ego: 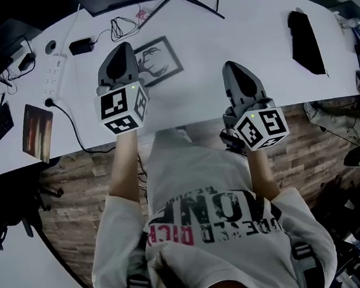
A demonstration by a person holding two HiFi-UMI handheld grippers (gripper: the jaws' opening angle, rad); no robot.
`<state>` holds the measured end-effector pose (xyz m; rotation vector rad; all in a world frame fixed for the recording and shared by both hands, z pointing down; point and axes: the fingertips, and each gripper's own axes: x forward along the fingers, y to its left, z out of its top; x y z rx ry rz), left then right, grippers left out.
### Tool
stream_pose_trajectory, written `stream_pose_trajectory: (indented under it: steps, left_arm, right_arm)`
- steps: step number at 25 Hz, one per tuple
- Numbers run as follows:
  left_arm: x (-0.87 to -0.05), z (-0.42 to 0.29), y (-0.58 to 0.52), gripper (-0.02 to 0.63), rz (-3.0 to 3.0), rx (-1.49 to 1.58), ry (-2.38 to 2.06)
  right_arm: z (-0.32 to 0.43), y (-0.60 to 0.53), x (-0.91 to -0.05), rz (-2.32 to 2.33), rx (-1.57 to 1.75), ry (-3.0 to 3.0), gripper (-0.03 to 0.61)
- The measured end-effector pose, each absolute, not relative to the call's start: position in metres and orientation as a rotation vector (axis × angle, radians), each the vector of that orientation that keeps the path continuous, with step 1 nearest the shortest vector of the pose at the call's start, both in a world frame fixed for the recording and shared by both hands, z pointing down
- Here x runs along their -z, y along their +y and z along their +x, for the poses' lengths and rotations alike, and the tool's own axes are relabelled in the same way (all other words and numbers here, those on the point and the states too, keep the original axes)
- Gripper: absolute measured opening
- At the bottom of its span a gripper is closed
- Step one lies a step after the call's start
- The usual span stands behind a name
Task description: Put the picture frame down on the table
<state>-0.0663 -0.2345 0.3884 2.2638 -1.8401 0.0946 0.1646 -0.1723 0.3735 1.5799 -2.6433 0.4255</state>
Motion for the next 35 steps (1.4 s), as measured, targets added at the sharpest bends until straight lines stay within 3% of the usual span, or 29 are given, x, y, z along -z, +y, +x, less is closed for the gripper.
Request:
stream_pose_trajectory:
  steps: [35]
  left_arm:
    - [-0.253, -0.089, -0.202, 0.002, 2.51, 0.145, -1.783]
  right_arm:
    - [0.11, -0.197, -0.268, 1.619, -0.201, -2.773, 0.002]
